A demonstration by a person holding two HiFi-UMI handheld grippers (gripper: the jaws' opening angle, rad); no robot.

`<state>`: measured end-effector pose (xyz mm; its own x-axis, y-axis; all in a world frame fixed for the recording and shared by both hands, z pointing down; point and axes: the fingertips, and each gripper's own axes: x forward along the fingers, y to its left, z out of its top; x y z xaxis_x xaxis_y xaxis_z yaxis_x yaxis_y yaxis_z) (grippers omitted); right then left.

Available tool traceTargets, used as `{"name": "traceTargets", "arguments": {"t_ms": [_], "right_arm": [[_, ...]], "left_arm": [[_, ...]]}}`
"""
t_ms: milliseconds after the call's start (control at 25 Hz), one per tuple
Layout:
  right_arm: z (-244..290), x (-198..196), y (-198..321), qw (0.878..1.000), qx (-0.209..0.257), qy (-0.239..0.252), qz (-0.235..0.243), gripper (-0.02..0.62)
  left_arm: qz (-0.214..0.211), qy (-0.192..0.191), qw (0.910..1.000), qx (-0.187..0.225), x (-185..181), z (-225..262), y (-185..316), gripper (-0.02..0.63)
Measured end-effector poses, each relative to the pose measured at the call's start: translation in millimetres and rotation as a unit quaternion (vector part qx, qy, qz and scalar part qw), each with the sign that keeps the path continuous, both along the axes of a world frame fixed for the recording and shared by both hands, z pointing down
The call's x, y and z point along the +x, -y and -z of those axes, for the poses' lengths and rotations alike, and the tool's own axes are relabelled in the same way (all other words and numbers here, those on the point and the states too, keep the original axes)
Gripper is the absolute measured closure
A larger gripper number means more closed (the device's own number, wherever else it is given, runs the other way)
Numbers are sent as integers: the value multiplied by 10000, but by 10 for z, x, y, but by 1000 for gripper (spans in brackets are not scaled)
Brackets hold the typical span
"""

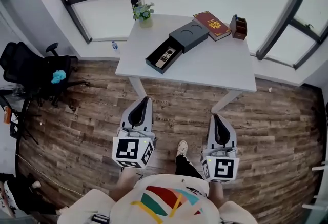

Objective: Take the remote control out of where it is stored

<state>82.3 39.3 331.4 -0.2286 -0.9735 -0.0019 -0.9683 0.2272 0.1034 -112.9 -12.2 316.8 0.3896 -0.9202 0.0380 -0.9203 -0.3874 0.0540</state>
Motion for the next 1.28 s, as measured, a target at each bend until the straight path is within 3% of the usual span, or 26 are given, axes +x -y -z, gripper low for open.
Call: {"name": "traceTargets", "arguments": {"t_ms": [240,520,1000,1280], "right_arm": [[44,461,862,9999,-8,73,144,594],[-23,737,1551,9991,-79,126,391,594],[-132,743,2346,9979,-183,198,591,594],[-63,570,3205,9975,-232,167,641,594]], "left_arm": [[317,77,9994,96,312,102,761,597],[496,153,9987,9,575,54,1346,597],[661,397,9969,-171,637,-181,2115,597],[457,485,9978,70,506,-207,2935,597]]}}
